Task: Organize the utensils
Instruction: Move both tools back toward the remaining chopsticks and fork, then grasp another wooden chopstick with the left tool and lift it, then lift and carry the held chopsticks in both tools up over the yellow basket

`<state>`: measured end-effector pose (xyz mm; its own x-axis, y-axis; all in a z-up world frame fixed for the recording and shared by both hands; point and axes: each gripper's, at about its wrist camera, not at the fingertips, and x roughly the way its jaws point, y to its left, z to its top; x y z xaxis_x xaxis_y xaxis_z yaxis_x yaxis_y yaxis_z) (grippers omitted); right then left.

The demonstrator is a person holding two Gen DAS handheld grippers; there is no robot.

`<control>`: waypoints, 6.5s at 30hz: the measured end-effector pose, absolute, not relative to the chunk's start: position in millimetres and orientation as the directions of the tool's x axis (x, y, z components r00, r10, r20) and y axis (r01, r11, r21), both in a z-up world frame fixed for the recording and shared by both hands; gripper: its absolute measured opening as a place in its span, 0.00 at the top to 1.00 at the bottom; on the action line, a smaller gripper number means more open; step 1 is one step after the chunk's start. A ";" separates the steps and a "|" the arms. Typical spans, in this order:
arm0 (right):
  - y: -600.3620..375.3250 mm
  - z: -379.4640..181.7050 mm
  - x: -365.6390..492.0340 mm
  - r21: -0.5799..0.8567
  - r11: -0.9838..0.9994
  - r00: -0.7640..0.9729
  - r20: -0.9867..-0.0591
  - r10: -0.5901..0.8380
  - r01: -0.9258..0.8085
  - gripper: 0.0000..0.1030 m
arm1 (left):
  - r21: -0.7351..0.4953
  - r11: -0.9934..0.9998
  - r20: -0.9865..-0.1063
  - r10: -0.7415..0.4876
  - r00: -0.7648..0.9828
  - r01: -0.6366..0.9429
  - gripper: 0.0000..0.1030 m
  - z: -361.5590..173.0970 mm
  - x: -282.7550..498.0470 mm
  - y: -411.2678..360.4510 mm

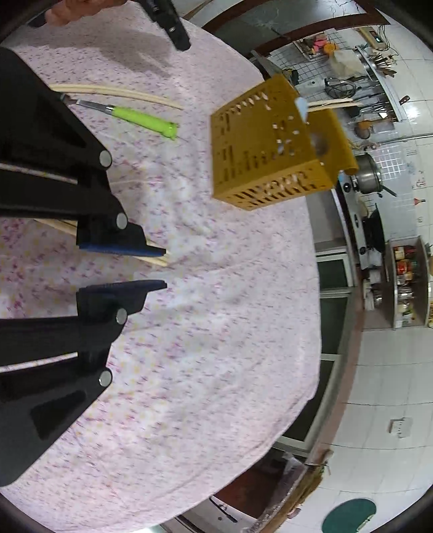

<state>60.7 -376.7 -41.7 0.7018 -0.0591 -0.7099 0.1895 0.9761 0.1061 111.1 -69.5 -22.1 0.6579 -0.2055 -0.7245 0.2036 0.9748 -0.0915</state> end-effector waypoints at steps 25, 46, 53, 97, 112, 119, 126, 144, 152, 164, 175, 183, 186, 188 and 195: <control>-381.6 -77.1 82.2 0.136 0.976 0.619 -0.785 0.003 0.168 0.86 | -0.117 0.968 -0.785 -0.227 0.577 0.221 0.70 -55.6 130.5 -102.7; -386.4 -83.6 97.2 0.051 0.980 0.592 -0.803 -0.073 0.191 0.86 | -0.040 0.974 -0.824 -0.158 0.544 0.222 0.67 -74.1 146.6 -122.5; -386.7 -83.8 105.1 0.030 0.981 0.585 -0.806 -0.091 0.194 0.86 | 0.005 0.975 -0.834 -0.119 0.539 0.223 0.66 -78.4 155.1 -133.1; -394.6 -14.2 72.9 0.162 0.977 0.739 -0.674 0.006 0.140 0.95 | -0.134 0.962 -0.802 -0.247 0.544 0.239 1.00 -38.7 147.4 -106.6; -398.1 -33.0 81.4 0.168 0.974 0.709 -0.705 0.014 0.149 0.95 | -0.069 0.958 -0.843 -0.206 0.497 0.280 0.85 -73.0 161.7 -126.8; -397.2 -27.5 82.5 0.167 0.975 0.719 -0.695 0.014 0.143 0.95 | -0.067 0.966 -0.846 -0.187 0.499 0.250 0.97 -73.4 168.7 -125.6; -396.1 -7.4 75.6 0.163 0.978 0.750 -0.662 0.008 0.133 0.95 | -0.102 0.965 -0.803 -0.222 0.553 0.240 0.97 -49.3 164.0 -111.4; -387.9 45.2 44.5 0.160 0.984 0.849 -0.528 0.016 0.081 0.95 | -0.149 0.961 -0.651 -0.271 0.709 0.231 0.97 27.5 126.8 -85.4; -385.1 57.5 35.2 0.161 0.985 0.868 -0.496 0.021 0.068 0.95 | -0.147 0.960 -0.584 -0.278 0.763 0.237 0.96 53.5 111.8 -83.6; -380.2 86.4 16.5 0.153 0.987 0.902 -0.431 0.017 0.055 0.95 | -0.148 0.960 -0.490 -0.280 0.825 0.238 0.96 101.7 89.0 -70.6; -365.1 120.3 4.3 0.127 0.992 0.934 -0.356 0.024 0.023 0.95 | -0.133 0.959 -0.393 -0.281 0.876 0.248 0.97 140.1 74.7 -66.7; -357.1 139.2 2.5 0.105 0.994 0.950 -0.311 0.035 -0.002 0.95 | -0.121 0.956 -0.337 -0.294 0.894 0.269 0.97 161.4 74.8 -71.9; -355.3 148.2 3.8 0.103 0.995 0.956 -0.292 0.039 -0.009 0.95 | -0.115 0.955 -0.330 -0.295 0.897 0.272 0.97 167.2 78.2 -74.9; -353.9 153.8 4.1 0.101 0.995 0.960 -0.279 0.041 -0.013 0.95 | -0.120 0.954 -0.323 -0.299 0.898 0.275 0.97 171.0 80.1 -75.7; -351.6 173.7 8.1 0.100 0.995 0.973 -0.227 0.040 -0.017 0.95 | -0.108 0.957 -0.285 -0.288 0.914 0.268 0.97 188.5 88.5 -80.3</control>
<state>8.1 -351.6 173.7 0.9730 0.0397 -0.2274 -0.0173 0.9948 0.0999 88.5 -80.3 188.5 0.9140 -0.2885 -0.2852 0.2682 0.9572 -0.1085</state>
